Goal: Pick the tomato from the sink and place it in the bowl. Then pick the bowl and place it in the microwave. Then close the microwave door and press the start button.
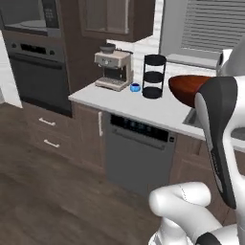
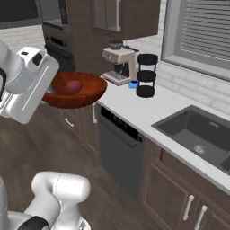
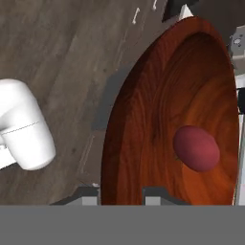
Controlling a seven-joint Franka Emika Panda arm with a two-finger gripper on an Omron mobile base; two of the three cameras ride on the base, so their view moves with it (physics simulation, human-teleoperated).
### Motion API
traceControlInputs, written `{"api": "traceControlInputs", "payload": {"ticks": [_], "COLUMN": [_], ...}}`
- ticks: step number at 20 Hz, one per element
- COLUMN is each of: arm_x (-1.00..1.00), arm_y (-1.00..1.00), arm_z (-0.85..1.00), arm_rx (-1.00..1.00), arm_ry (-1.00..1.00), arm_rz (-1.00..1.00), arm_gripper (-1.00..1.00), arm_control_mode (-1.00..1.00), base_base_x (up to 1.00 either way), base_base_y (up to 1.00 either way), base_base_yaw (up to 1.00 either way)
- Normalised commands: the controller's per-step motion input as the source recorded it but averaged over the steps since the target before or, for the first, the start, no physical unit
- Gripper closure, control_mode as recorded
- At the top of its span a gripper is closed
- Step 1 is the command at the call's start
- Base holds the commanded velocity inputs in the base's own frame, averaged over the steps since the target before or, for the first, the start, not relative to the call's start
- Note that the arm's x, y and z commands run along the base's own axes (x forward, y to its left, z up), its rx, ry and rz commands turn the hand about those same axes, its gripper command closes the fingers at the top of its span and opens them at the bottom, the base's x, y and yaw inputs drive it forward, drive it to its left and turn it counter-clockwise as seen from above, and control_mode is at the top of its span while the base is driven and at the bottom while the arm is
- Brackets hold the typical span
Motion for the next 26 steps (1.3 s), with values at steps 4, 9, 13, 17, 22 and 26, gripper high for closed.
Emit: {"api": "traceControlInputs", "payload": {"ticks": [4,9,13,17,22,26], "arm_x": [0.00,0.00,0.00,0.00,0.00,0.00], "arm_y": [0.00,0.00,0.00,0.00,0.00,0.00], "arm_z": [0.00,0.00,0.00,0.00,0.00,0.00], "arm_rx": [0.00,0.00,0.00,0.00,0.00,0.00], "arm_ry": [0.00,0.00,0.00,0.00,0.00,0.00], "arm_rz": [0.00,0.00,0.00,0.00,0.00,0.00], "arm_gripper": [1.00,1.00,1.00,1.00,1.00,1.00], "arm_control_mode": [1.00,1.00,1.00,1.00,1.00,1.00], "base_base_x": [0.54,1.00,1.00,1.00,1.00,1.00], "base_base_y": [0.00,0.00,0.00,0.08,0.52,0.94], "base_base_yaw": [0.76,0.59,0.33,-0.08,-0.48,-0.57]}}
